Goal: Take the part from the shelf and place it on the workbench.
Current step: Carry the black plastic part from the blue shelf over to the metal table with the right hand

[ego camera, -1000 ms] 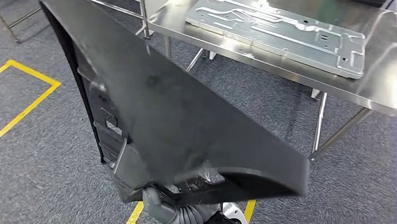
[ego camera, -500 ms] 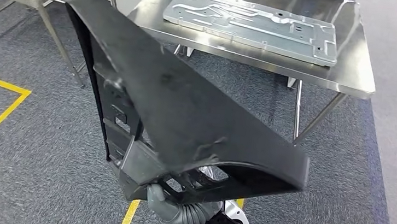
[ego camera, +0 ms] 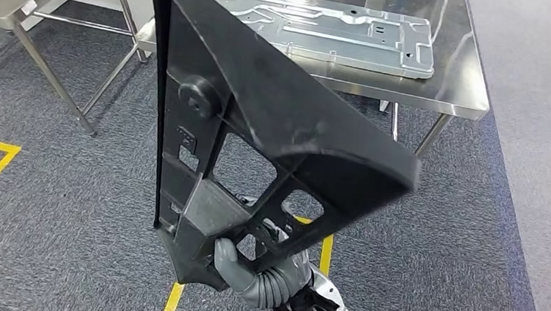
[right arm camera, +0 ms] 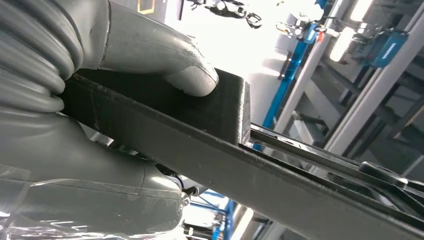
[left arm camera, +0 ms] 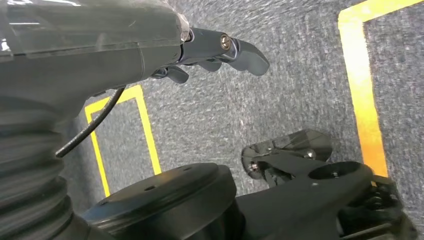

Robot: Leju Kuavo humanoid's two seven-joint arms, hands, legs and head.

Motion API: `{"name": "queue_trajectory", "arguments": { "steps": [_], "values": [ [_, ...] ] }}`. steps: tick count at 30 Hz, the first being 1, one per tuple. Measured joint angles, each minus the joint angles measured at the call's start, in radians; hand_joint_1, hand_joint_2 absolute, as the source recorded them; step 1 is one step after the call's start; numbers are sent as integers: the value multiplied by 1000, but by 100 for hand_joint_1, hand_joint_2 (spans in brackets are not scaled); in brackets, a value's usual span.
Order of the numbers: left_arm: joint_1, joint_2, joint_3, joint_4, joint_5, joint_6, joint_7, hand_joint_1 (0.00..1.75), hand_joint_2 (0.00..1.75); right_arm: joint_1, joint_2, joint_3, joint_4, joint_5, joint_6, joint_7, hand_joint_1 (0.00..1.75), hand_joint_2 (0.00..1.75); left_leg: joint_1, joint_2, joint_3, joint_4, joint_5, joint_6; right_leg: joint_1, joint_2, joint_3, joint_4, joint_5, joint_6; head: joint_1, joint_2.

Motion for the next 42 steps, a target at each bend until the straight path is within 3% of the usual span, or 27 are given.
{"name": "queue_trajectory", "arguments": {
  "steps": [2, 4, 7, 9, 10, 13, 14, 15, 17, 18, 19, 21, 24, 26, 28, 29, 30, 31, 33, 34, 37, 39, 40, 42],
  "values": [
    [0, 0, 0, 0, 0, 1, 0, 0, 175, 0, 1, -5, 11, -17, 7, -1, 175, 175, 1, -1, 52, -124, 70, 1, -1, 7, 0, 12, -10, 7, 0, 0],
    [0, 0, 0, 0, 0, 2, 0, 0, 175, 1, 3, -10, 20, -32, 17, -3, 175, 175, -1, -3, 90, -210, 97, 11, 1, 12, -3, 25, -19, 17, 0, 0],
    [4, 0, 0, 0, 2, 4, 0, 0, 175, 12, 4, -12, 27, -45, 31, -12, 175, 175, -5, -5, 95, -222, 91, 31, 2, 13, -5, 27, -25, 32, 0, 0],
    [5, -1, 0, 0, 3, 5, -1, 0, 175, 20, 6, -12, 27, -47, 34, -18, 175, 175, -3, -4, 104, -229, 91, 44, -1, 11, -15, 56, -42, 44, 2, 0],
    [5, -1, 0, 0, 3, 5, -2, 0, 175, 23, 6, -12, 27, -49, 35, -19, 175, 175, -1, -4, 110, -232, 90, 48, -3, 9, -35, 97, -61, 49, 4, 0],
    [5, -1, 0, 0, 4, 5, -2, 0, 175, 30, 6, -12, 28, -63, 41, -20, 175, 175, -1, -3, 122, -232, 78, 53, -7, 5, -143, 276, -117, 59, 5, 0],
    [6, -1, 0, 0, 4, 6, -2, 0, 175, 32, 6, -12, 28, -68, 44, -19, 175, 175, -1, -3, 128, -232, 72, 52, -8, 4, -166, 300, -109, 60, 5, 0],
    [7, -1, 0, 0, 5, 6, -2, 0, 175, 33, 6, -12, 29, -73, 48, -19, 175, 175, -1, -3, 137, -232, 66, 51, -8, 3, -168, 284, -79, 58, 5, 0],
    [7, -3, 0, 0, 6, 7, -1, 0, 175, 32, 6, -12, 29, -83, 55, -19, 175, 175, -1, -4, 157, -233, 51, 46, -7, 2, -124, 163, 7, 48, 5, 0],
    [6, -4, 0, 0, 8, 7, -1, 0, 175, 31, 6, -12, 29, -87, 56, -19, 175, 175, -2, -4, 165, -235, 43, 42, -3, 0, -98, 102, 34, 42, 5, 0],
    [5, -6, 0, 0, 8, 8, -1, 0, 175, 30, 6, -12, 29, -92, 56, -18, 175, 175, -2, -4, 171, -238, 37, 37, 1, -1, -78, 60, 43, 36, 5, 0],
    [2, -7, 1, 0, 10, 9, 0, 0, 175, 29, 7, -12, 30, -99, 56, -17, 175, 175, -3, -2, 180, -250, 29, 26, 8, -2, -63, 34, 29, 25, 4, 0],
    [0, -7, 1, 0, 12, 14, -1, 0, 175, 29, 10, -12, 29, -106, 45, -12, 175, 175, -5, 0, 201, -251, 14, 12, 2, 3, -27, 5, 16, 11, 2, 0],
    [0, -7, 1, 0, 15, 17, -2, 0, 175, 28, 13, -13, 29, -108, 24, -8, 175, 175, -4, -1, 155, -155, -18, 10, 1, 2, 4, -10, 3, 2, -2, 0],
    [5, -7, 1, 0, 18, 17, -2, 0, 175, 30, 15, -13, 30, -109, 4, -5, 175, 175, -3, -2, 57, -15, -50, 10, 4, 3, 26, -12, -17, -6, -6, 0],
    [7, -7, 1, 0, 18, 17, -3, 0, 175, 32, 15, -13, 30, -109, 0, -4, 175, 175, -3, -2, 19, 21, -42, 9, 6, 5, 39, -12, -28, -7, -6, 0],
    [8, -7, 2, 0, 18, 17, -4, 0, 175, 34, 15, -13, 30, -109, -3, -4, 175, 175, -3, -2, -2, 21, -13, 8, 8, 7, 53, -12, -40, -7, -6, 0],
    [9, -7, 2, 0, 18, 17, -4, 0, 175, 34, 15, -13, 29, -109, -5, -5, 175, 175, -3, -2, -2, -18, 35, 9, 8, 9, 70, -11, -52, -6, -6, 0],
    [11, -7, 2, 0, 17, 17, -3, 0, 175, 34, 15, -12, 27, -107, -16, -7, 175, 175, -6, -2, 28, -138, 130, 14, 10, 12, 101, -11, -80, 0, -5, 0],
    [13, -7, 2, 0, 17, 17, -2, 0, 175, 34, 15, -12, 25, -106, -22, -10, 175, 175, -9, -3, 45, -186, 148, 18, 10, 13, 110, -9, -92, 5, -6, 0],
    [14, -7, 2, 0, 17, 16, -4, 0, 175, 34, 14, -11, 16, -101, -37, -17, 175, 175, -15, -6, 70, -229, 129, 36, 8, 15, 118, -5, -104, 21, -6, 0],
    [14, -6, 3, 0, 18, 17, -6, 0, 175, 34, 14, -11, 9, -99, -40, -19, 175, 175, -12, -9, 88, -240, 121, 48, 7, 12, 103, 35, -98, 30, -4, 0],
    [14, -6, 3, 0, 18, 17, -6, 0, 175, 33, 14, -11, 6, -98, -40, -19, 175, 175, -9, -10, 102, -246, 116, 53, 5, 11, 79, 78, -100, 34, -2, 0],
    [15, -6, 3, 0, 18, 17, -7, 0, 175, 33, 12, -10, 3, -95, -40, -20, 175, 175, -8, -10, 128, -256, 101, 58, -1, 8, -8, 200, -125, 45, 1, 0]
  ]
}}
